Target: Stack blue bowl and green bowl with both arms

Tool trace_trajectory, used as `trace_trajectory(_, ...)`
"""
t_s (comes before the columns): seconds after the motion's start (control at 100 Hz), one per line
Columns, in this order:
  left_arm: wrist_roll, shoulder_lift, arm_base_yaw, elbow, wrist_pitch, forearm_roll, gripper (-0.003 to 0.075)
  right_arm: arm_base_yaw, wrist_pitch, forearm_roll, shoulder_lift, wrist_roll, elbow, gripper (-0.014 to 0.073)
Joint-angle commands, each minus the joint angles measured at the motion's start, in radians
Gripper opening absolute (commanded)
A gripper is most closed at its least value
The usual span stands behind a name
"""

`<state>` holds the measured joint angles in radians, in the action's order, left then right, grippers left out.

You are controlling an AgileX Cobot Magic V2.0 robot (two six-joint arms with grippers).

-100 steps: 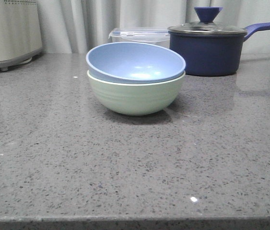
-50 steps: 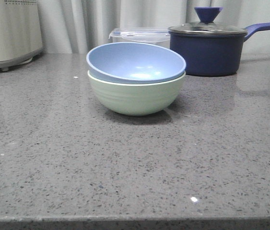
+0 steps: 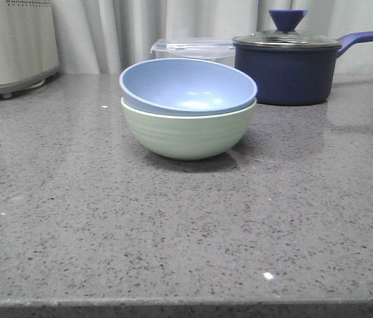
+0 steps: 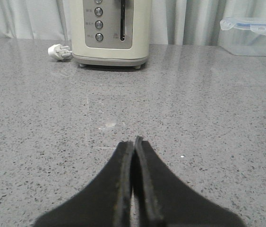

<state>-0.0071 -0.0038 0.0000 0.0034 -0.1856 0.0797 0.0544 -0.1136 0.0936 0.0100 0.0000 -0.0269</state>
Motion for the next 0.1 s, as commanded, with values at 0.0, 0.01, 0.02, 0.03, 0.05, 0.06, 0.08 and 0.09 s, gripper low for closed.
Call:
trace_trajectory(0.0, -0.007, -0.035, 0.000, 0.040, 0.076, 0.002, -0.0020, -0.007, 0.071, -0.012, 0.018, -0.007, -0.001, -0.0080)
trace_trajectory(0.01, -0.007, -0.035, 0.000, 0.040, 0.076, 0.002, -0.0020, -0.007, 0.071, -0.012, 0.018, -0.007, -0.001, -0.0080)
trace_trajectory(0.02, -0.007, -0.035, 0.000, 0.040, 0.076, 0.002, -0.0020, -0.007, 0.071, -0.012, 0.018, -0.007, -0.001, -0.0080)
trace_trajectory(0.03, -0.007, -0.035, 0.000, 0.040, 0.076, 0.002, -0.0020, -0.007, 0.071, -0.012, 0.018, -0.007, -0.001, -0.0080)
trace_trajectory(0.05, -0.007, -0.035, 0.000, 0.040, 0.076, 0.002, -0.0020, -0.007, 0.071, -0.012, 0.018, -0.007, -0.001, -0.0080)
trace_trajectory(0.06, -0.007, -0.035, 0.000, 0.040, 0.076, 0.002, -0.0020, -0.007, 0.071, -0.012, 0.018, -0.007, -0.001, -0.0080)
trace_trajectory(0.08, -0.007, -0.035, 0.000, 0.040, 0.076, 0.002, -0.0020, -0.007, 0.071, -0.012, 0.018, -0.007, -0.001, -0.0080)
trace_trajectory(0.09, -0.007, -0.035, 0.000, 0.040, 0.076, 0.002, -0.0020, -0.007, 0.071, -0.012, 0.018, -0.007, -0.001, -0.0080)
